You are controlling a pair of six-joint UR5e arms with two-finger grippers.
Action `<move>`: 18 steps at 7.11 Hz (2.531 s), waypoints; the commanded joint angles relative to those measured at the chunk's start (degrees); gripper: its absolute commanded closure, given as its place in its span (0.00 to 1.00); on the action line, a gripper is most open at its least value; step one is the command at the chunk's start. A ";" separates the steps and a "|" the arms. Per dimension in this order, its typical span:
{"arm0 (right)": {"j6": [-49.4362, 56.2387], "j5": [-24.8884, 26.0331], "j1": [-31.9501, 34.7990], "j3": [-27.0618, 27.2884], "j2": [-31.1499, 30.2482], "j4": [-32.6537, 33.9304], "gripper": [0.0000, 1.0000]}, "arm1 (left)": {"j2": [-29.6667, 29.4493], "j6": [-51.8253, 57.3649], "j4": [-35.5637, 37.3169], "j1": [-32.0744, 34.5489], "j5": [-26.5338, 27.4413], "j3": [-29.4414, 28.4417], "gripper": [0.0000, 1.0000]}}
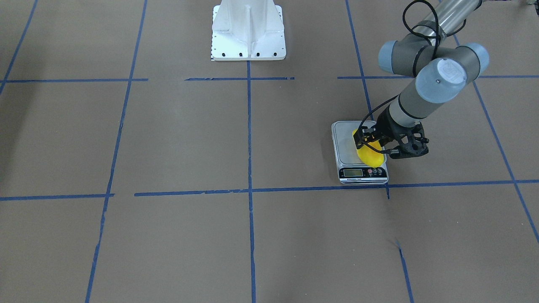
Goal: Weigh mango
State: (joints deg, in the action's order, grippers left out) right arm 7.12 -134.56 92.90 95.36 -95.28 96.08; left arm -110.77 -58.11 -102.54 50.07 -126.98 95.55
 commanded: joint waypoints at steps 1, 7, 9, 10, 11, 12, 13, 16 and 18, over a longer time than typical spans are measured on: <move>0.00 0.00 0.00 0.00 0.00 0.07 0.00 | 1.34 11.98 8.86 7.72 -0.37 5.14 0.00; 0.00 0.00 0.00 0.00 0.00 0.07 0.00 | 13.98 61.92 21.94 36.83 -5.89 0.46 0.00; 0.00 0.00 0.00 0.00 -0.09 -0.01 0.00 | 14.35 64.26 21.94 37.81 -6.26 -5.09 0.00; 0.00 0.00 0.00 0.00 0.00 0.07 0.00 | 14.44 64.35 21.94 37.82 -6.26 -6.85 0.00; 0.00 0.00 0.00 0.00 0.00 0.07 0.00 | 15.22 64.96 21.77 37.99 -6.35 -7.47 0.00; 0.00 0.00 0.00 0.00 0.00 -0.01 0.00 | 16.89 68.01 21.42 39.56 -9.40 -7.39 0.00; 0.00 0.00 0.00 0.00 0.00 0.07 0.00 | 17.25 67.95 21.42 39.66 -10.12 -7.05 0.00; 0.00 0.00 0.00 0.00 0.00 0.07 0.00 | 16.99 67.95 21.42 39.84 -10.04 -6.95 0.00; 0.00 0.00 0.00 0.00 0.00 0.07 0.00 | 17.08 67.95 20.29 39.84 -9.96 -7.13 0.00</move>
State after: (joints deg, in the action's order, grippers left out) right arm 7.12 -134.56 92.90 95.36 -95.32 96.12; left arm -93.72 9.89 -81.43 89.90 -137.00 88.51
